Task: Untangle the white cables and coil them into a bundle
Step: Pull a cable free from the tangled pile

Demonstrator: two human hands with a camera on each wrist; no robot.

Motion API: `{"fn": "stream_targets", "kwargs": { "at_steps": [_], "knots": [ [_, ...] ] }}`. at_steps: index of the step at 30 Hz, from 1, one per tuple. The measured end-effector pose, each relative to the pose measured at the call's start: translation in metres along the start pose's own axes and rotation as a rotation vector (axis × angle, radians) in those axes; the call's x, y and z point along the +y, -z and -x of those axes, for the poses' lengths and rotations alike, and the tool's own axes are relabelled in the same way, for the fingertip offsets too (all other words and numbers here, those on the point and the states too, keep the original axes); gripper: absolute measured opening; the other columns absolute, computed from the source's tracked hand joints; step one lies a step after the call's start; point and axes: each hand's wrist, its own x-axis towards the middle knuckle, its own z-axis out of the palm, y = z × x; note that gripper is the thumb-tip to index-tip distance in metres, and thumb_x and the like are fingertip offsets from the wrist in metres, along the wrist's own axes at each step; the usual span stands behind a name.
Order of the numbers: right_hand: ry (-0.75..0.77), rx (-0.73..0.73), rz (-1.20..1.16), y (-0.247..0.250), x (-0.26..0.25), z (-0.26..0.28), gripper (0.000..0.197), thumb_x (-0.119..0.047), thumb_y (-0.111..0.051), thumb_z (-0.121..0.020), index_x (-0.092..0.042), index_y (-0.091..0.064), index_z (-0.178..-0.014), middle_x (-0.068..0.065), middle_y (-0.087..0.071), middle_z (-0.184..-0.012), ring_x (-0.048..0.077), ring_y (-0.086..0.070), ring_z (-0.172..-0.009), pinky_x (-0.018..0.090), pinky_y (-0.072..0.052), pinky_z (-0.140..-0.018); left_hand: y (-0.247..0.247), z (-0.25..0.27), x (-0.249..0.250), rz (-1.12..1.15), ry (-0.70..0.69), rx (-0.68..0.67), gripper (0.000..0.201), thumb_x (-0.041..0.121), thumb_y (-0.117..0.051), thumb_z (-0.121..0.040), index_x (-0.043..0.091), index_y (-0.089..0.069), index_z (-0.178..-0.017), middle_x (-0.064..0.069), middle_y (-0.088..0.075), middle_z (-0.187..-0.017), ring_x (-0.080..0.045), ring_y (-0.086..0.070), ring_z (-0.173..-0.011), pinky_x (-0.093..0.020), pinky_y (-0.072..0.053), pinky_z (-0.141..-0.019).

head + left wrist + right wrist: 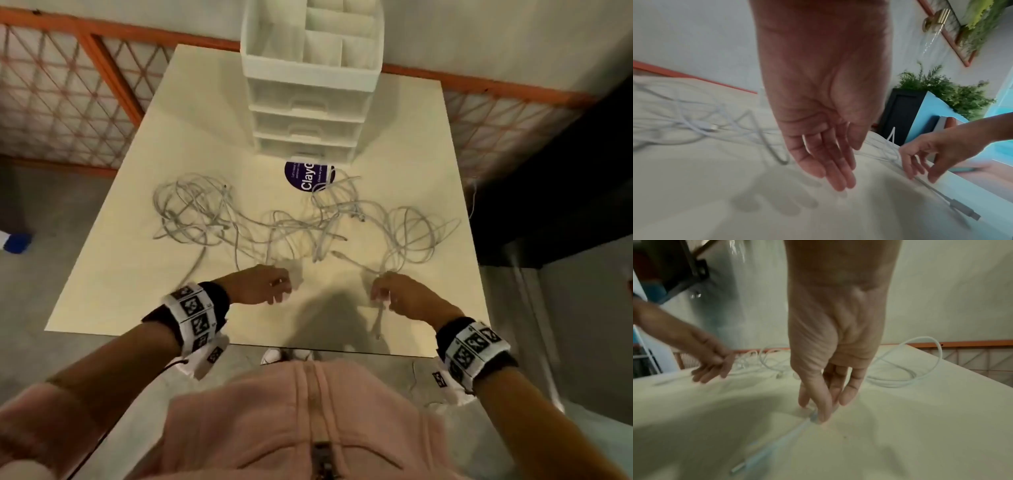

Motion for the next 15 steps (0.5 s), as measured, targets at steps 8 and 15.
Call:
{"fn": "stream_targets", "kwargs": {
  "at_steps": [8,15],
  "knots": [
    [0.053,0.166,0.217,0.021,-0.019,-0.016,0.007,-0.018,-0.065,-0.086,-0.013,-0.068,-0.091,-0.001,-0.048,-0.094,0.014,-0.033,-0.091,0.032,-0.031,-0.087,-0.012,-0.051,0.059,0.062,-0.098,-0.048,0.029,0.029,-0.038,-0.101,0.005,-0.055,-0.103,-0.011,-0.065,-0.094,-0.022,-0.062,-0.082,-0.028,-0.048,-0.072],
    [0.175,0.305,-0.292,0.071,-0.082,-0.025,0.009,-0.011,-0.046,-0.097,-0.017,-0.046,-0.091,-0.006,-0.061,-0.072,-0.003,-0.052,-0.064,0.013,-0.040,-0.064,0.004,-0.043,0.080,0.306,-0.255,0.627,0.023,0.020,-0.051,-0.096,0.000,-0.059,-0.088,-0.004,-0.061,-0.071,-0.013,-0.057,-0.060,-0.009,-0.044,-0.054]
  ]
}}
